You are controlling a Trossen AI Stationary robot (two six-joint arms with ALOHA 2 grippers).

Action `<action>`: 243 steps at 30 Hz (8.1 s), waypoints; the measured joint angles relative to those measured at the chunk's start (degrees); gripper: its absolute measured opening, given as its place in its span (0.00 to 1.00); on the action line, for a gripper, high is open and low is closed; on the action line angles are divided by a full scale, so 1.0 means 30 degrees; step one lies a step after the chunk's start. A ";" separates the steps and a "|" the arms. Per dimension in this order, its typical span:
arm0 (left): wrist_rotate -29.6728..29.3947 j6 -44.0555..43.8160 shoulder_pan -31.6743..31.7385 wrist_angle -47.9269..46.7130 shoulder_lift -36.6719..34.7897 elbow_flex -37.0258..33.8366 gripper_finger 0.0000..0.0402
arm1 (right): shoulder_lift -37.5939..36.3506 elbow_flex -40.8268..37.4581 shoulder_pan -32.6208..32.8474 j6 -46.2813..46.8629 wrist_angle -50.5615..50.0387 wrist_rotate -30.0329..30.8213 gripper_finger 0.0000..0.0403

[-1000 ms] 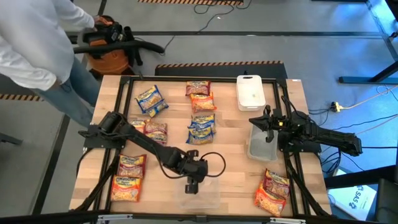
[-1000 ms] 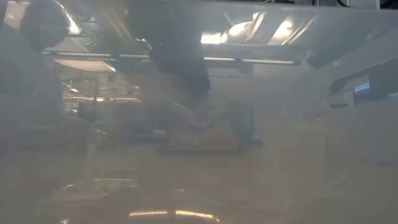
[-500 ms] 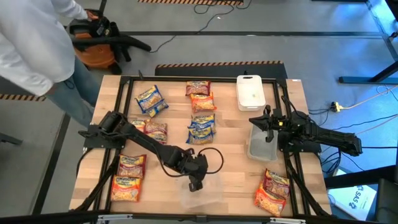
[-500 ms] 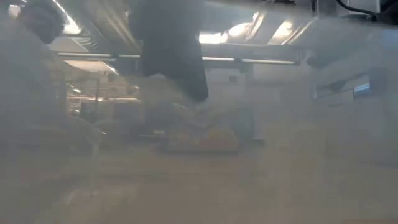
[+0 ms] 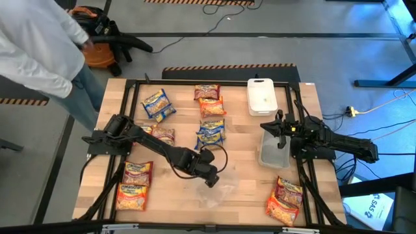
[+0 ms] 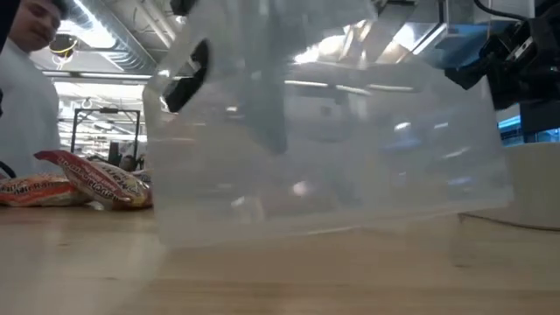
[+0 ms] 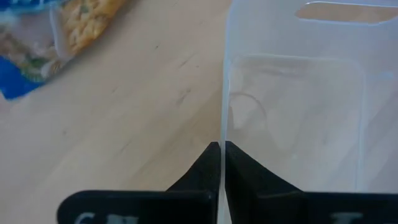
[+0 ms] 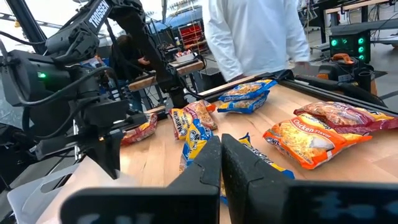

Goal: Sort Maruchan noodles
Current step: Adjust the transparent bin, then put the blue noodle pack into the transparent bin

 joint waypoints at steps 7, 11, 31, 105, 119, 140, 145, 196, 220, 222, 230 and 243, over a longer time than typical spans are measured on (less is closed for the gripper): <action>0.0393 -0.0658 -0.0095 0.0124 0.0007 0.0000 0.02 | 0.0000 0.0000 0.0000 0.0000 -0.0002 0.0000 0.00; 0.0654 0.0135 -0.0109 0.0096 0.0060 -0.0038 0.05 | 0.0000 -0.0001 0.0000 -0.0003 -0.0005 0.0001 0.00; 0.2215 0.9534 0.1528 0.0421 -0.2644 -0.0044 0.25 | 0.0007 0.0000 0.0000 -0.0001 -0.0007 0.0013 0.00; 0.6458 2.6561 0.4066 -0.1341 0.5953 0.8655 0.08 | 0.0000 0.0000 0.0000 -0.0004 -0.0007 0.0007 0.00; 0.3756 2.0566 0.3992 -0.3461 0.5799 0.8674 0.01 | 0.0000 0.0000 -0.0006 0.0000 -0.0007 0.0007 0.00; 0.1443 1.8645 0.2752 -0.8056 0.5324 0.8625 0.02 | 0.0000 0.0000 0.0000 0.0000 -0.0007 0.0007 0.00; 0.1251 1.7601 0.2541 -0.9040 0.5289 0.8619 0.01 | 0.0001 0.0000 -0.0001 -0.0004 -0.0004 0.0007 0.00; 0.5911 1.7527 0.9885 0.9992 -0.8947 -0.9734 0.47 | 0.0000 0.0000 0.0000 -0.0007 -0.0001 0.0007 0.00; 0.8613 2.3004 1.0360 0.9457 -0.4379 -0.7337 0.53 | 0.0007 0.0000 -0.0002 -0.0007 -0.0007 0.0017 0.00; 0.8860 2.2550 1.0370 0.9068 -0.4701 -0.7346 0.53 | 0.0007 0.0000 0.0000 -0.0007 -0.0007 0.0020 0.00; 0.8587 2.2647 1.0171 0.8230 -0.5641 -0.7329 0.52 | 0.0000 0.0000 -0.0007 -0.0007 -0.0007 0.0022 0.00; 0.9601 2.3124 1.0200 0.8332 -0.2989 -0.7348 0.52 | 0.0003 0.0000 0.0000 -0.0007 -0.0007 0.0015 0.00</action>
